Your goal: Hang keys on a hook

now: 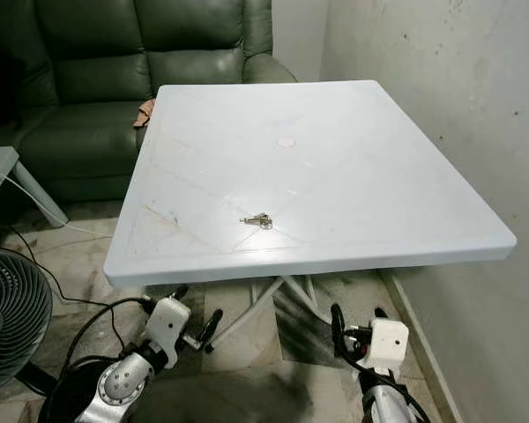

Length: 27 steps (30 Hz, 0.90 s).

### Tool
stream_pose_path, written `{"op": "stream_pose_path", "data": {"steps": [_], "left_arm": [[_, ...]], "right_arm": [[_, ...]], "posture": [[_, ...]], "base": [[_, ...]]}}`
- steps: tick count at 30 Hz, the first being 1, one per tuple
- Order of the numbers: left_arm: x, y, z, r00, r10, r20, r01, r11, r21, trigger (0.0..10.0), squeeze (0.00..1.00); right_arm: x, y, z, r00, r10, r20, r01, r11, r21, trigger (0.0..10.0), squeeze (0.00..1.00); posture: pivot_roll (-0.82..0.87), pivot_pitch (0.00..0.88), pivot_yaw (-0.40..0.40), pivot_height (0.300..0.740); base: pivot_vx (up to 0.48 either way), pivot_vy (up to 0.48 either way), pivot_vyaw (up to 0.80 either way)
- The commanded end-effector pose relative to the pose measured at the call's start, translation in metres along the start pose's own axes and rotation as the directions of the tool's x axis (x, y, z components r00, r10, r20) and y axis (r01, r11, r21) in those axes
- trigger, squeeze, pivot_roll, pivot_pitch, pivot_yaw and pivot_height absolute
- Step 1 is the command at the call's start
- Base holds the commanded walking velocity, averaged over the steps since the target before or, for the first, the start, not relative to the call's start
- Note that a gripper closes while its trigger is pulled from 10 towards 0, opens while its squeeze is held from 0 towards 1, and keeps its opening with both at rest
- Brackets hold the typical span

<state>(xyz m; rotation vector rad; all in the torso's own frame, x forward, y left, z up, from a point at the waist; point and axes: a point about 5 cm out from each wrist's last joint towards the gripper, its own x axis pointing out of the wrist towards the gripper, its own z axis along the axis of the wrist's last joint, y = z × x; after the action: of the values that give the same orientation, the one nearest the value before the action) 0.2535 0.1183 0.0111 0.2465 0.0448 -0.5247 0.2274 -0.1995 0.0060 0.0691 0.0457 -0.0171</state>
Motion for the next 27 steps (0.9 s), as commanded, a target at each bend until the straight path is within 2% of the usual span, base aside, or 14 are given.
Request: {"op": "stream_pose_path", "data": {"steps": [1,6,12,13,16,17,20,21,24,27], "left_arm": [[0.000,0.004,0.006,0.999,-0.009,0.039,0.008,1.000,0.030,10.0,0.00],[0.004,0.006,0.019,0.995,-0.009,0.097,0.003,0.999,0.054,10.0,0.00],[0.005,0.008,0.029,0.990,0.018,0.138,-0.025,0.999,0.044,10.0,0.00],[0.005,0.013,0.034,0.986,0.057,0.156,-0.058,0.998,0.003,10.0,0.00],[0.005,0.020,0.039,0.978,0.119,0.173,-0.112,0.992,-0.054,10.0,0.00],[0.005,0.027,0.044,0.969,0.171,0.180,-0.153,0.982,-0.109,10.0,0.00],[0.005,0.034,0.048,0.957,0.227,0.182,-0.197,0.965,-0.172,10.0,0.00],[0.004,0.043,0.052,0.937,0.300,0.177,-0.255,0.937,-0.239,10.0,0.00],[0.003,0.056,0.056,0.902,0.402,0.158,-0.338,0.884,-0.323,10.0,0.00],[0.001,0.059,0.057,0.894,0.422,0.152,-0.356,0.874,-0.332,10.0,0.00]], "right_arm": [[0.004,0.003,0.006,0.999,0.020,0.027,-0.020,1.000,0.001,10.0,0.00],[0.012,0.008,0.016,0.997,0.042,0.062,-0.042,0.999,0.001,10.0,0.00],[0.018,0.012,0.026,0.994,0.066,0.091,-0.066,0.998,-0.006,10.0,0.00],[0.019,0.014,0.031,0.992,0.071,0.109,-0.071,0.997,-0.001,10.0,0.00],[0.022,0.015,0.038,0.988,0.076,0.134,-0.077,0.997,0.003,10.0,0.00],[0.024,0.017,0.043,0.985,0.081,0.149,-0.083,0.997,0.007,10.0,0.00],[0.026,0.019,0.048,0.983,0.088,0.163,-0.090,0.996,0.007,10.0,0.00],[0.028,0.021,0.052,0.982,0.091,0.166,-0.094,0.996,0.007,10.0,0.00],[0.032,0.024,0.056,0.982,0.100,0.160,-0.101,0.995,0.000,10.0,0.00],[0.034,0.026,0.058,0.983,0.102,0.151,-0.102,0.995,-0.006,10.0,0.00]], "posture": [[-0.03,0.000,0.010,0.732],[-0.03,0.000,0.009,0.732],[-0.02,0.000,0.009,0.732],[-0.02,0.000,0.008,0.732],[-0.02,0.000,0.007,0.732],[-0.02,0.000,0.007,0.732],[-0.02,0.000,0.008,0.732],[-0.02,0.000,0.008,0.732],[-0.02,0.000,0.008,0.732],[-0.02,0.000,0.009,0.732]], "base": [[0.000,0.000,0.00],[0.000,0.000,0.00],[0.000,0.000,0.00],[0.000,0.000,0.00],[0.000,0.000,0.00],[0.000,0.000,0.00],[0.000,0.000,0.00],[0.000,0.000,0.00],[0.000,0.000,0.00],[0.000,0.000,0.00]]}}
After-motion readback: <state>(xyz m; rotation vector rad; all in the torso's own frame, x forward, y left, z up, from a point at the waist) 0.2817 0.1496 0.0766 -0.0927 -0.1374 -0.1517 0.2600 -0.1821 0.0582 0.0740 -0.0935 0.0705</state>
